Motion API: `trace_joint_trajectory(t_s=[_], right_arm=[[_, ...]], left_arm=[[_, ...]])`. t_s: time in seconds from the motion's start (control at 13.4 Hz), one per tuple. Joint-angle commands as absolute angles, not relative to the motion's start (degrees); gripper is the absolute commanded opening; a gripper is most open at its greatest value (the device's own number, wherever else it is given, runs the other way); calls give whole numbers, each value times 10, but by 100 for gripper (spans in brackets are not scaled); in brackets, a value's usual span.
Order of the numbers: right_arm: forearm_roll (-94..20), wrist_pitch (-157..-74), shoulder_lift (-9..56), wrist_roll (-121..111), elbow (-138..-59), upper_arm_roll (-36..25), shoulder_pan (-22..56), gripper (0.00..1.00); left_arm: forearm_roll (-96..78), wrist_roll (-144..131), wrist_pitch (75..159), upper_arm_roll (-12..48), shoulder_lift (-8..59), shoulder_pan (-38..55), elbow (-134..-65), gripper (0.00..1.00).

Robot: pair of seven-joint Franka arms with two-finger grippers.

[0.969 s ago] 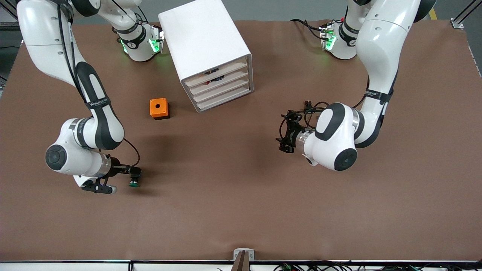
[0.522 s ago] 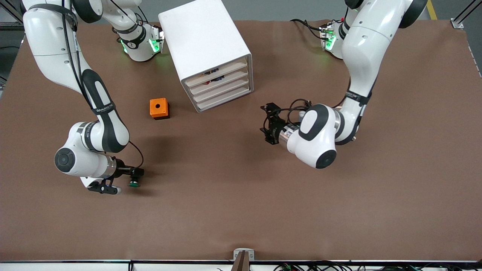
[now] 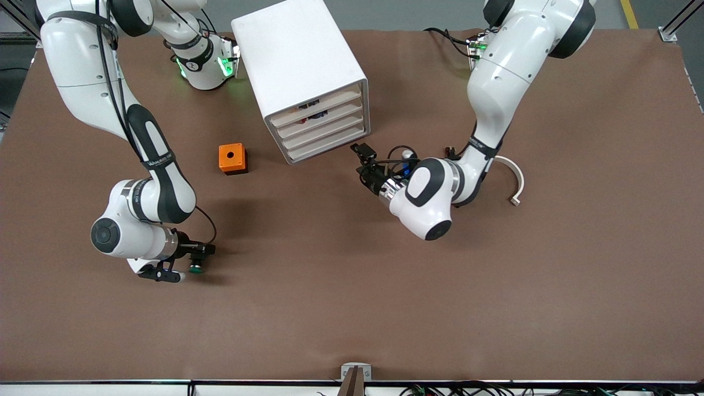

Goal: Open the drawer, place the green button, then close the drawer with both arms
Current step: 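Grip the drawer handle of the white cabinet with the left gripper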

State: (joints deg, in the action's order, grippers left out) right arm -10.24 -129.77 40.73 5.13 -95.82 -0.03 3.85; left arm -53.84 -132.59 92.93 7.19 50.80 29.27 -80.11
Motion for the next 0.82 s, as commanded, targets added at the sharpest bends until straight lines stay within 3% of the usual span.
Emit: trace_joint_trajectory(t_s=[0.0,0.22,0.45,0.75], right_arm=[[-115,-1297,403,50,-958,-1,38,51],[-115,-1298,403,52,-955,-1,34,32],[-116,-1298,403,54,-950,-2,32,19],[-132,-1297,400,91,-950,-1,31,11]], left_arm=[[-566,-1338,924,68,529,321,-790,73],[-578,-1338,924,68,544,340,-790,72],[-596,-1331,924,72,553,354,-789,66],[-597,-1308,925,75,555,381,-789,42]])
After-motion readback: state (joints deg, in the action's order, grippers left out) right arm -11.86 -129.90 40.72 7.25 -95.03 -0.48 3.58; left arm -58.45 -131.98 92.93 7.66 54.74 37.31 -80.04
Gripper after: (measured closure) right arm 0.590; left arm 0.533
